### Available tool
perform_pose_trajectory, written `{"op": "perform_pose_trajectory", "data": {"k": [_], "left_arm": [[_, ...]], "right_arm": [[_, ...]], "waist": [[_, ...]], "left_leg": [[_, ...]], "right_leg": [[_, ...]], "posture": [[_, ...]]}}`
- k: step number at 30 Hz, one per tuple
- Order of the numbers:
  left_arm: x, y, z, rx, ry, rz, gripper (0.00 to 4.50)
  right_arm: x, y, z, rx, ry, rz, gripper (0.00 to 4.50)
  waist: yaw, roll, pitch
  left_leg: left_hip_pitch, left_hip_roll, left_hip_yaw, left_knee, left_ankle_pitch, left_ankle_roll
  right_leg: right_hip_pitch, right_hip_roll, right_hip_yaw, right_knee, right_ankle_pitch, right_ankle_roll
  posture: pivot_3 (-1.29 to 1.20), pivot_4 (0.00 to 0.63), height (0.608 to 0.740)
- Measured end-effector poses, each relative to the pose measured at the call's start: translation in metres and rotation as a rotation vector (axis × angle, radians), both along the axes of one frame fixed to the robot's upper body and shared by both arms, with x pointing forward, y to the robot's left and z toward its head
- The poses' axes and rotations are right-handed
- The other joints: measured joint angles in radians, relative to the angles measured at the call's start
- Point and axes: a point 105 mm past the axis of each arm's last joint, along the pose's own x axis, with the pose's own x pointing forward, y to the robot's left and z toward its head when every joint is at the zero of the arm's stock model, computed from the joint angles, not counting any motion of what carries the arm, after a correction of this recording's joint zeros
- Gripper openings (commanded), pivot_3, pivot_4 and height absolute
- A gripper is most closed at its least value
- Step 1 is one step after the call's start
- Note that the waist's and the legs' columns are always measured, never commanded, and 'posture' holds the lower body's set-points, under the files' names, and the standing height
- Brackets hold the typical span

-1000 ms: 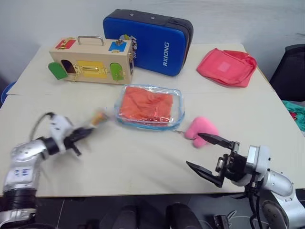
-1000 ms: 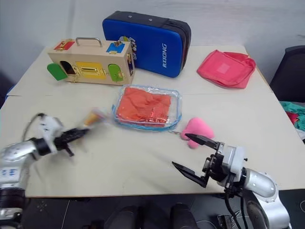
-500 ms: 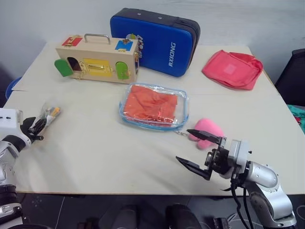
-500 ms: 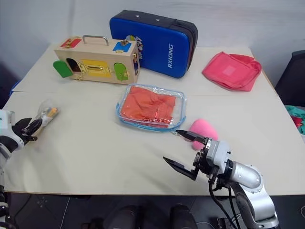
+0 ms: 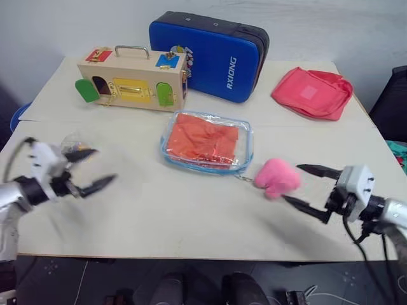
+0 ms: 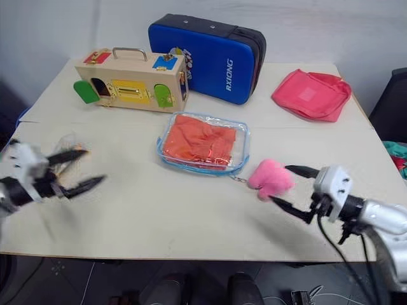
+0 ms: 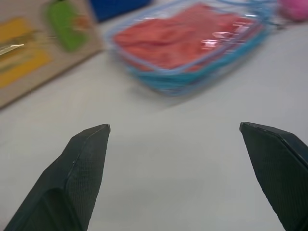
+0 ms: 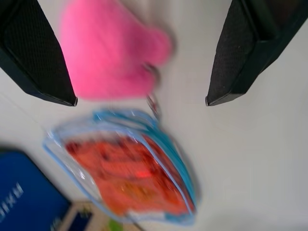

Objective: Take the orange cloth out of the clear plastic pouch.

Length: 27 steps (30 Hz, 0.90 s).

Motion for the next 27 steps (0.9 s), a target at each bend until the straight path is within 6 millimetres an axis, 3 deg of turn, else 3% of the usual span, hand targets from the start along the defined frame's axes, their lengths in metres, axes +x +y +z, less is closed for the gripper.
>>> {"op": "perform_pose_trajectory", "data": {"k": [5,8,12,16,19,23,25,27], "left_arm": [[0.000,-0.037,-0.011,-0.006,0.026,-0.168,4.49],[0.001,-0.047,-0.014,-0.019,0.023,-0.194,4.50],[0.000,-0.046,-0.018,-0.006,0.021,-0.182,4.50],[-0.002,-0.042,-0.023,-0.012,0.028,-0.146,4.50],[-0.002,-0.045,-0.026,-0.038,0.024,-0.132,4.50],[-0.002,-0.054,-0.026,-0.053,0.006,-0.142,4.50],[-0.002,-0.058,-0.026,-0.054,0.002,-0.150,4.50],[-0.002,-0.061,-0.028,-0.049,0.008,-0.161,4.50]], "right_arm": [[0.033,-0.010,-0.017,-0.026,0.126,-0.074,4.50],[0.034,-0.003,-0.032,-0.017,0.266,0.005,3.91],[0.023,-0.003,-0.036,-0.023,0.351,0.091,2.50],[0.007,0.013,-0.002,0.028,0.307,0.238,1.12],[-0.006,0.036,0.011,0.029,0.279,0.343,0.10],[-0.007,0.067,-0.001,0.053,0.236,0.395,0.03],[0.002,0.073,-0.013,0.036,0.218,0.340,0.03],[0.010,0.072,-0.014,0.076,0.210,0.286,0.38]], "waist": [[-0.022,0.003,0.001],[-0.023,0.003,0.001],[-0.021,0.003,0.002],[-0.020,0.003,0.002],[-0.020,0.003,0.002],[-0.020,0.002,0.002],[-0.020,0.002,0.002],[-0.017,0.003,0.002]], "left_leg": [[-0.002,0.000,0.001,0.001,0.000,0.000],[-0.003,0.000,0.001,0.001,0.000,0.000],[-0.003,0.000,0.001,0.003,0.000,0.001],[-0.003,0.000,0.000,0.003,0.000,0.001],[-0.002,0.000,0.000,0.003,0.000,0.001],[-0.002,0.000,0.000,0.004,0.000,0.001],[-0.003,0.000,0.000,0.004,0.000,0.001],[-0.003,0.000,0.000,0.003,0.000,0.000]], "right_leg": [[-0.002,0.001,0.000,0.003,0.000,0.000],[-0.002,0.002,0.000,0.006,0.000,0.000],[-0.002,0.001,0.000,0.006,0.000,0.000],[-0.001,0.002,0.000,0.003,0.000,0.001],[-0.001,0.002,0.000,0.003,0.000,0.001],[-0.001,0.001,0.000,0.003,0.000,0.001],[-0.002,0.001,0.000,0.003,0.000,0.001],[-0.002,0.001,0.000,0.003,0.000,0.001]], "posture": [[0.00,0.150,0.740],[0.00,0.150,0.740],[0.00,0.150,0.740],[0.00,0.150,0.740],[0.00,0.150,0.740],[0.00,0.150,0.740],[0.00,0.150,0.740],[0.00,0.150,0.740]]}}
